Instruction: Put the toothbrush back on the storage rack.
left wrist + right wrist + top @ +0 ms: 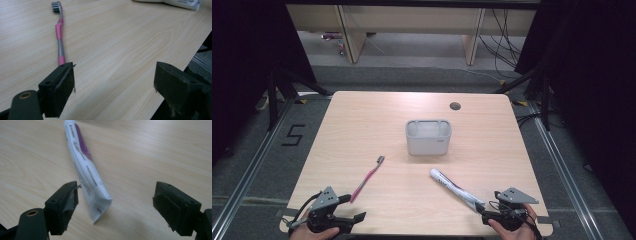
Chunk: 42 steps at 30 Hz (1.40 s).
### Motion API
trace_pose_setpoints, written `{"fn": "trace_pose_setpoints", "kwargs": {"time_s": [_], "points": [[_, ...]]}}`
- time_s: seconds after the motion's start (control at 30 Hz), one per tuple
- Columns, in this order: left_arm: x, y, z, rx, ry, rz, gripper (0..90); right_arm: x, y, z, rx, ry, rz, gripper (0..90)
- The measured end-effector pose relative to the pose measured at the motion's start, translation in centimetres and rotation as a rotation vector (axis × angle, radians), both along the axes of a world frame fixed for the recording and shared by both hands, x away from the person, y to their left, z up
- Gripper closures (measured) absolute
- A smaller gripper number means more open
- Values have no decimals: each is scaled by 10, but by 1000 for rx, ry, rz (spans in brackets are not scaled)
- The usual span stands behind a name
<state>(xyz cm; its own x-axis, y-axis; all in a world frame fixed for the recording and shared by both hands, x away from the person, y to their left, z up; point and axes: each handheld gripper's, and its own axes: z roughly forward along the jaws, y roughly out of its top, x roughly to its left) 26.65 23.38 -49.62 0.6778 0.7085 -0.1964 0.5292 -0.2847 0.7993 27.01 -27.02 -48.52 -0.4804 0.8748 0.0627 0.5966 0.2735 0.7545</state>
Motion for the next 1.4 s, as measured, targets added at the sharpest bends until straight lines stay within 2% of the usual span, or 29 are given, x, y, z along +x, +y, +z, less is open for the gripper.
{"fn": "trace_pose_setpoints", "kwargs": {"time_s": [0.3,0.33,0.43,0.5,0.53,0.67,0.73,0.77,0.9,1.03,1.07,1.17,1.2,1.27,1.3,1.33,1.37,1.4], "points": [[0,0,-2,0,-7,7,161,1,0,-1,-23,-5,19,218],[0,1,-2,11,-6,6,161,1,1,-1,-24,-10,19,218],[1,2,-2,16,-1,-1,161,2,2,-2,-4,-11,29,222],[2,3,-3,8,4,15,161,2,2,-1,4,-18,23,224],[2,5,-3,22,0,9,161,2,2,-1,15,-18,24,224],[3,4,-4,3,0,27,161,2,2,-1,12,-31,23,227],[4,5,-4,18,15,38,161,2,2,-1,15,-34,25,234],[6,6,-5,19,9,30,161,2,2,0,21,-30,24,236],[8,6,-6,14,28,47,161,2,1,0,24,-34,25,235],[9,7,-6,37,25,30,161,2,1,1,26,-44,29,237],[9,4,-7,11,22,47,161,2,1,1,24,-45,30,236],[11,4,-6,12,19,51,161,2,2,0,27,-48,32,236],[12,5,-5,31,25,43,161,2,1,0,25,-48,30,236],[14,4,-6,24,27,47,161,2,1,1,22,-50,31,236],[15,3,-6,31,23,45,161,2,1,1,19,-56,31,236],[16,4,-4,56,24,34,161,2,1,1,20,-57,31,236],[18,3,-4,50,22,38,161,2,1,1,21,-57,34,237],[19,4,-4,64,21,30,161,2,1,1,20,-56,33,237]]}}
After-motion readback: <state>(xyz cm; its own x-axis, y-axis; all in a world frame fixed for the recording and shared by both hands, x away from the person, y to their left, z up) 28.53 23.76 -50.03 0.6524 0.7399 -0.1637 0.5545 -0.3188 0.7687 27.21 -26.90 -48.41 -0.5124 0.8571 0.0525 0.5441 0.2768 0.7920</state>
